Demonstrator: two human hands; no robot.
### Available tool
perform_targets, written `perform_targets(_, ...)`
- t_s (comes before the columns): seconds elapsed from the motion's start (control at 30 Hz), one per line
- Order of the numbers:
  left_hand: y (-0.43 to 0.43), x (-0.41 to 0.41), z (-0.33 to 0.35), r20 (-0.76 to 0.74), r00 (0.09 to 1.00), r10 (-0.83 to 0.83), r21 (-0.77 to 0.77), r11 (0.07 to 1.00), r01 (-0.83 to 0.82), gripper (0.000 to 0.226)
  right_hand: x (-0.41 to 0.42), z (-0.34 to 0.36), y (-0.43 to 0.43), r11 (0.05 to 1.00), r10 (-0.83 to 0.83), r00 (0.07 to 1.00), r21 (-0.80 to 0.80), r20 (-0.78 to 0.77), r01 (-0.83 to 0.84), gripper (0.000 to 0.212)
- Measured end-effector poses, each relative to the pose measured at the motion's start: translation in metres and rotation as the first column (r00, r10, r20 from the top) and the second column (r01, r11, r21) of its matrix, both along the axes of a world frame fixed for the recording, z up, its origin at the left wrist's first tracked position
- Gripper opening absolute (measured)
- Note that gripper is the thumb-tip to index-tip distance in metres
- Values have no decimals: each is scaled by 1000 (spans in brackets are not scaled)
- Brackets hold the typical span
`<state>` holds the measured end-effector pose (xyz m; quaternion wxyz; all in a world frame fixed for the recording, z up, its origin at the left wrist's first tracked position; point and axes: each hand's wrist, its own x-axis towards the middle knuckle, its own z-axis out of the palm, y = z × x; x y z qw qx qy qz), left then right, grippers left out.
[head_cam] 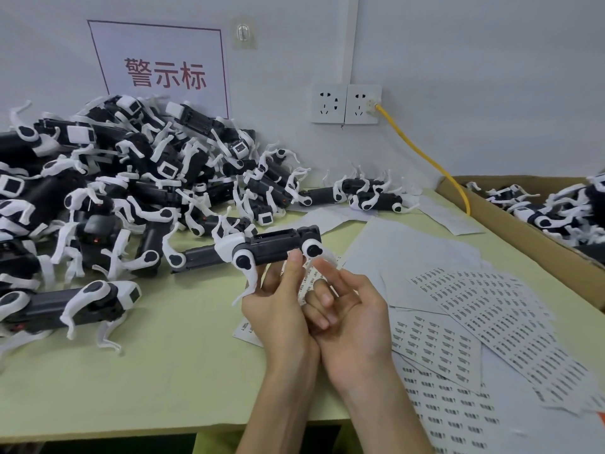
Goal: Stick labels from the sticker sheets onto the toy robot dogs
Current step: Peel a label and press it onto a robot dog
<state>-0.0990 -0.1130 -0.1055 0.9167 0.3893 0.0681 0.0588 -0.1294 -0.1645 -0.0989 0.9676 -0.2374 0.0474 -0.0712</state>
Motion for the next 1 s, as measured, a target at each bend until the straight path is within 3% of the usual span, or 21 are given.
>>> perform_targets(0.1, 0, -1, -1, 30, 999, 25, 16, 1000, -26, 32, -1, 0, -1, 1000, 8, 1000, -15, 12, -7, 32)
perform_targets(0.2, 1, -1, 1, 40, 997, 71, 26, 997, -72, 10, -2, 2, 0, 998, 20, 999, -62, 37, -18, 34)
perform_targets(0.27, 1, -1, 2, 33, 996, 78, 42, 996, -79, 29, -3, 3, 1, 995, 27, 999, -102, 46, -22, 34)
perform_targets(0.33, 0, 0, 3, 26, 996, 83, 51, 995, -84, 33, -4, 5, 1, 991, 37, 998, -131, 56, -30, 33)
perform_targets(0.7, 2, 10, -1, 17, 976, 215, -55, 975, -214, 7, 7, 26, -30, 937, 291, 950, -235, 117, -258, 37)
perform_targets(0.93, -1, 9, -2, 49, 979, 200, -84, 977, -195, 16, 37, 48, -46, 977, 214, 970, -22, 115, -213, 30)
perform_targets(1.0, -1, 7, 1, 68, 978, 196, -46, 980, -193, 15, 42, 56, -46, 981, 168, 975, -126, 143, -150, 36)
